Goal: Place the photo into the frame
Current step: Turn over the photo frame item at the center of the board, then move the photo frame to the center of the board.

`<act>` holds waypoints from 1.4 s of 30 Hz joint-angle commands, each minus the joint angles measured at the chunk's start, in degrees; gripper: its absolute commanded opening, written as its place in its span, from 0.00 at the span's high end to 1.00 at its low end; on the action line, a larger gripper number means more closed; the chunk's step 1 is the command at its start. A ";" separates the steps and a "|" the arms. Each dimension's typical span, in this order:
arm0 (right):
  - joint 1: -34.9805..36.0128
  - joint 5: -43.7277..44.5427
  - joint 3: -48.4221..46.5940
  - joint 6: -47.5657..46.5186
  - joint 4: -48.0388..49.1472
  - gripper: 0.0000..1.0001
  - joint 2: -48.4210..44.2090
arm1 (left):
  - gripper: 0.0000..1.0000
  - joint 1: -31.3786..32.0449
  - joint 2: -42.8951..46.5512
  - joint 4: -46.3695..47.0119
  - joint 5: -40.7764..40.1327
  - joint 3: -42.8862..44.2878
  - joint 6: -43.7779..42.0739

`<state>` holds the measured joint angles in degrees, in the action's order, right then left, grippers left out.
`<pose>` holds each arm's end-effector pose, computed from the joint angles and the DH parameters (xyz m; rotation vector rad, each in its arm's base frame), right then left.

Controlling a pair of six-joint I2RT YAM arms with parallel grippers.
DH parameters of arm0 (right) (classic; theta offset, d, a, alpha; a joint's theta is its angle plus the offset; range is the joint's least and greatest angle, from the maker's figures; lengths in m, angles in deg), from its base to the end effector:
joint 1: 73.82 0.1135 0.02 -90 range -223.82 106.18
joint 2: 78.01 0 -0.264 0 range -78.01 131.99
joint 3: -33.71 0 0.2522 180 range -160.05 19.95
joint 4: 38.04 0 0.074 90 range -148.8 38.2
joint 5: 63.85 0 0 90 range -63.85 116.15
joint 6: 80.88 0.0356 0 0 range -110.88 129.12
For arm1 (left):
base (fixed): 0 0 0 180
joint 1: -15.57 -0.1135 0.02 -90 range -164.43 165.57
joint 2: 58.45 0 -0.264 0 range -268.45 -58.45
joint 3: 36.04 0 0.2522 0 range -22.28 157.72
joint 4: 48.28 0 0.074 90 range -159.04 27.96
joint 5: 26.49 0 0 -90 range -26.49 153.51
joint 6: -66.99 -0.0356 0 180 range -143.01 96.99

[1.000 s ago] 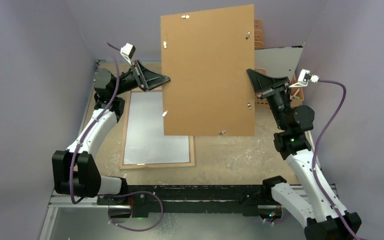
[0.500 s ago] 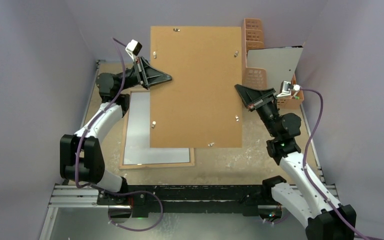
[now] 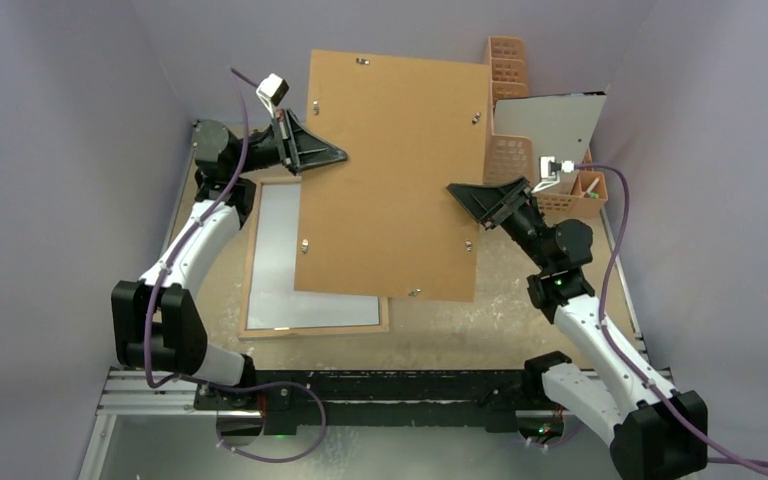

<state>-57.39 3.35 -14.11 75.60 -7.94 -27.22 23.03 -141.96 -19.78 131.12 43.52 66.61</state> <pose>0.1880 0.0698 0.3537 0.1496 1.2608 1.4881 0.3144 -0.0744 0.3948 0.1580 1.7709 -1.9815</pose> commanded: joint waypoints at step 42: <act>0.19 0.22 -7.05 -9.12 -7.63 1.00 6.75 | 0.09 -22.03 -6.89 -71.92 -61.96 -7.61 -57.96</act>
<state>-57.00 2.71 -17.46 66.81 -20.27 -18.39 1.26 -146.13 -95.14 70.16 37.42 8.75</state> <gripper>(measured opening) 0.015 0.903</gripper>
